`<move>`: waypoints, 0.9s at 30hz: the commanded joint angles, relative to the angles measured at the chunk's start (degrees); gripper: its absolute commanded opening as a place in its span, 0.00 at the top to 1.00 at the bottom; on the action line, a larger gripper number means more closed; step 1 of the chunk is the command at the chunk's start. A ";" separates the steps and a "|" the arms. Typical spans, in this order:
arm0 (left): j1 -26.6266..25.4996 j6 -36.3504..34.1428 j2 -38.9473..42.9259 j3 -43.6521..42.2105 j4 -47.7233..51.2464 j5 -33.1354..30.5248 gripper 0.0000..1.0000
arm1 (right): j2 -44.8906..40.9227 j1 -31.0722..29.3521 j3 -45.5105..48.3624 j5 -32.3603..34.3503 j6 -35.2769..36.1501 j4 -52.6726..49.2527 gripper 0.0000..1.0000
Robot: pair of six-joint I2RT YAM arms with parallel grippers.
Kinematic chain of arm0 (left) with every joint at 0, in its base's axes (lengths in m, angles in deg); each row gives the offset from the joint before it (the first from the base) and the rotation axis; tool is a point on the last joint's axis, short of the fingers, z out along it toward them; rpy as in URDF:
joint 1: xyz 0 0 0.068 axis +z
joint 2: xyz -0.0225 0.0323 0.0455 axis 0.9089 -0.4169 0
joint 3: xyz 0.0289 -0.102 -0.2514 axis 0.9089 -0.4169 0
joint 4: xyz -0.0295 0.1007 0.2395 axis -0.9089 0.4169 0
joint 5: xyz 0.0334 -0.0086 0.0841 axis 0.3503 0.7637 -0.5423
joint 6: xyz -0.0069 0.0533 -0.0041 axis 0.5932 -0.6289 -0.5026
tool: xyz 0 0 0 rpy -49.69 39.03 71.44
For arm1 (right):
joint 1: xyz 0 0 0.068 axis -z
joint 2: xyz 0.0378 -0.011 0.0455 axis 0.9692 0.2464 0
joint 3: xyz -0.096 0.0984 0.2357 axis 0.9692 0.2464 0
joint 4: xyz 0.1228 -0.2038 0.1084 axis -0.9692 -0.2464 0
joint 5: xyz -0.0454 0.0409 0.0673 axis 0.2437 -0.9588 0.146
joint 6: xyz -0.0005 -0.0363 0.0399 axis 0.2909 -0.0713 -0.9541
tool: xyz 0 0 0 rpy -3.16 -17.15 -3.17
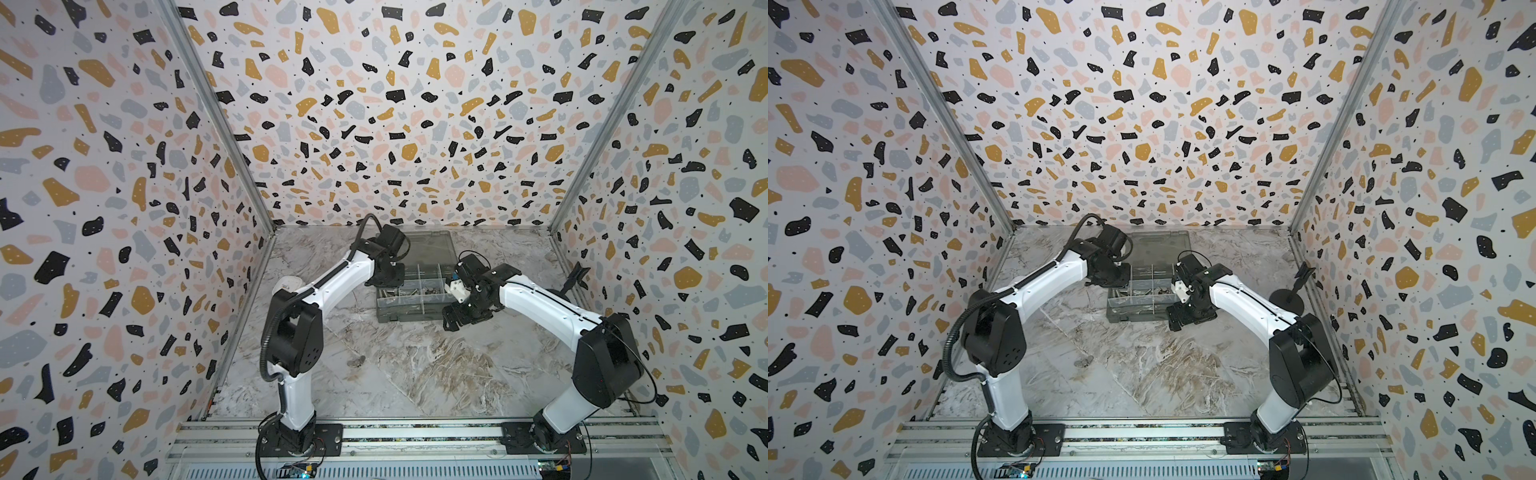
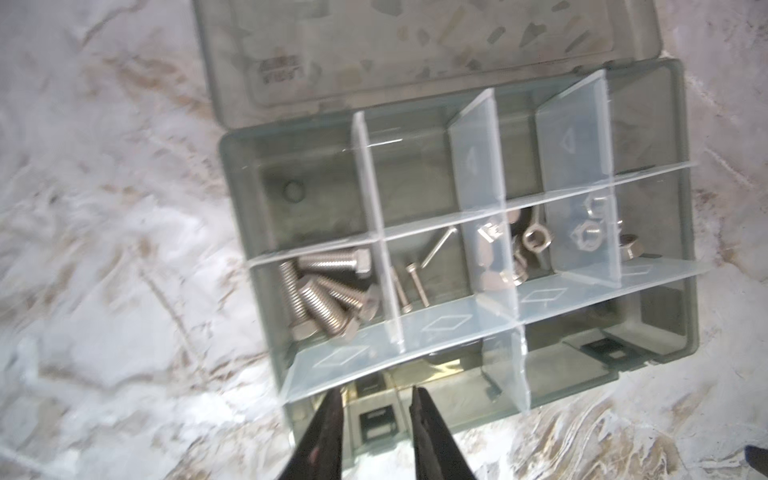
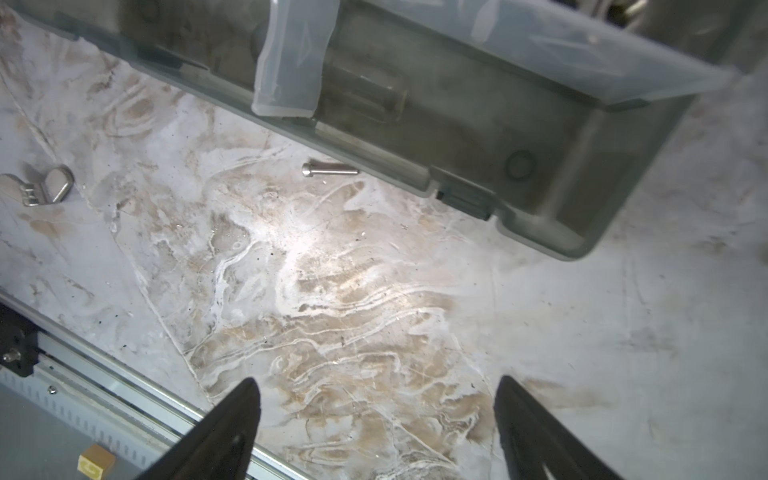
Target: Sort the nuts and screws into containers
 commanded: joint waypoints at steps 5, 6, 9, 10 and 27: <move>6.08 -2.40 9.49 -12.07 -1.89 -0.92 0.40 | 6.94 -3.91 -3.04 -1.79 2.52 2.01 0.21; 6.65 -2.94 10.58 -13.35 -2.05 -0.75 0.35 | 8.11 -4.23 -3.62 -1.45 2.82 2.27 0.23; 8.00 -3.67 13.31 -16.25 -2.40 -0.80 0.18 | 11.55 -4.93 -5.33 -1.51 3.20 2.77 0.27; 8.37 -3.76 14.07 -16.97 -2.58 -0.87 0.13 | 12.67 -5.04 -5.95 -1.62 3.09 2.95 0.27; 14.75 -7.17 16.30 -19.33 -2.95 1.11 0.08 | 24.97 -6.46 -16.52 4.04 -2.35 2.56 0.36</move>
